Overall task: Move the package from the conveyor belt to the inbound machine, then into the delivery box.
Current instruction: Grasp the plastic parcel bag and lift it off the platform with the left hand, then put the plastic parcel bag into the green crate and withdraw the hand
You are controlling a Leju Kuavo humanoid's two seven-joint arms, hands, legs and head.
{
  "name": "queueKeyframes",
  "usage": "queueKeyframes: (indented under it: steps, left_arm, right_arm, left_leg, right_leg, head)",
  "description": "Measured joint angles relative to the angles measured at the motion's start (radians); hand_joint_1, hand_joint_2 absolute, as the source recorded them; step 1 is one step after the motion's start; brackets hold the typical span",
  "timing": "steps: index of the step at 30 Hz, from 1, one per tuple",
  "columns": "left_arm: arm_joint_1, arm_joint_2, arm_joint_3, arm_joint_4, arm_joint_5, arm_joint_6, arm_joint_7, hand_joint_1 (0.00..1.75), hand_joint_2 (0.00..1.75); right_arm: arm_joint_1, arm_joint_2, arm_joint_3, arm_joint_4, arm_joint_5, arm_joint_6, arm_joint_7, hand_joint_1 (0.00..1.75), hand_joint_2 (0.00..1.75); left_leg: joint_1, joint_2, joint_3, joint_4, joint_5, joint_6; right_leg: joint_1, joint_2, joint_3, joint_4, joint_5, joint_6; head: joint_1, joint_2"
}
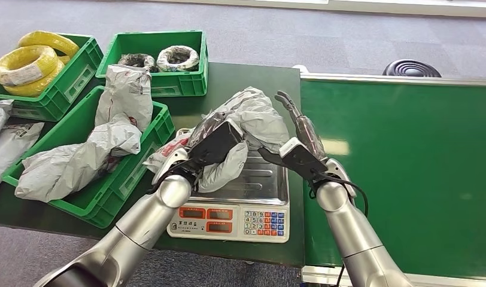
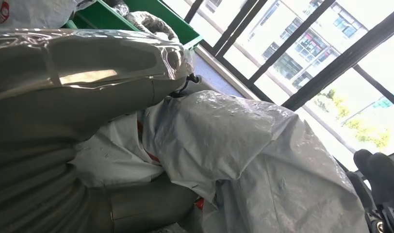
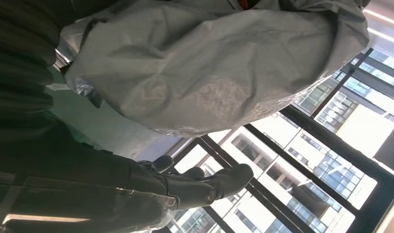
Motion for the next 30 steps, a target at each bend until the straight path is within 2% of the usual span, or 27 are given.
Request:
queueKeyframes:
  steps: [2,5,11,17,20,23,26,30]
  left_arm:
    - [0.004,0.002,0.008,-0.012,0.003,0.019,-0.007,1.75,1.75]
    - [0.010,0.009,0.032,-0.056,0.021,0.096,-0.029,1.75,1.75]
    - [-0.011,0.066,0.158,-0.277,0.024,0.237,-0.028,1.75,1.75]
    - [-0.053,0.147,0.314,-0.445,-0.147,0.467,-0.054,1.75,1.75]
    - [-0.052,0.184,0.407,-0.477,-0.257,0.537,-0.060,1.75,1.75]
    - [-0.067,0.230,0.499,-0.448,-0.384,0.515,0.019,1.75,1.75]
    - [-0.112,0.297,0.560,-0.322,-0.422,0.426,0.119,1.75,1.75]
    - [-0.165,0.360,0.600,-0.104,-0.416,0.378,0.143,1.75,1.75]
  right_arm:
    - [0.001,0.001,-0.002,-0.002,0.000,-0.001,0.000,0.00,1.75]
    - [0.008,0.004,-0.007,-0.011,0.002,-0.012,0.001,0.00,1.75]
    - [0.040,0.005,-0.045,-0.056,-0.002,-0.043,0.000,0.00,1.75]
    - [0.076,-0.009,-0.079,-0.078,-0.028,-0.071,-0.013,0.00,1.75]
    - [0.124,-0.018,-0.083,-0.105,-0.033,-0.087,-0.019,0.00,1.75]
    - [0.169,-0.025,-0.084,-0.139,-0.030,-0.096,-0.012,0.00,1.75]
    - [0.192,-0.033,-0.087,-0.163,-0.029,-0.098,0.004,0.00,1.75]
    - [0.191,-0.042,-0.088,-0.163,-0.031,-0.091,0.015,0.00,1.75]
  left_leg:
    - [0.000,0.000,0.000,0.000,0.000,0.000]
    - [0.000,0.000,0.000,0.000,0.000,0.000]
    - [0.001,0.001,0.000,0.000,0.000,0.000]
    - [0.001,0.003,0.000,0.000,0.000,0.000]
    - [0.000,0.002,0.000,0.000,0.000,0.000]
    - [0.000,0.003,0.000,-0.001,0.000,0.000]
    - [0.000,0.003,0.001,-0.001,0.001,-0.001]
    - [0.001,0.005,0.001,-0.001,0.003,-0.003]
  right_leg:
    - [0.000,0.000,0.000,0.000,0.000,0.000]
    - [0.000,0.000,0.000,0.000,0.000,0.000]
    - [0.001,0.000,-0.001,0.001,0.000,0.000]
    - [0.001,0.001,-0.001,0.001,0.000,0.000]
    - [0.001,0.001,-0.001,0.001,0.000,0.000]
    - [0.000,0.001,-0.001,0.001,0.000,0.000]
    - [0.001,0.001,-0.002,0.001,0.000,-0.001]
    - [0.001,0.002,-0.002,0.002,0.002,-0.003]
  head:
    - [0.000,0.000]
    - [0.000,0.000]
    - [0.000,0.000]
    - [0.000,0.000]
    - [0.000,0.000]
    - [0.000,0.000]
    - [0.000,0.000]
    - [0.000,0.000]
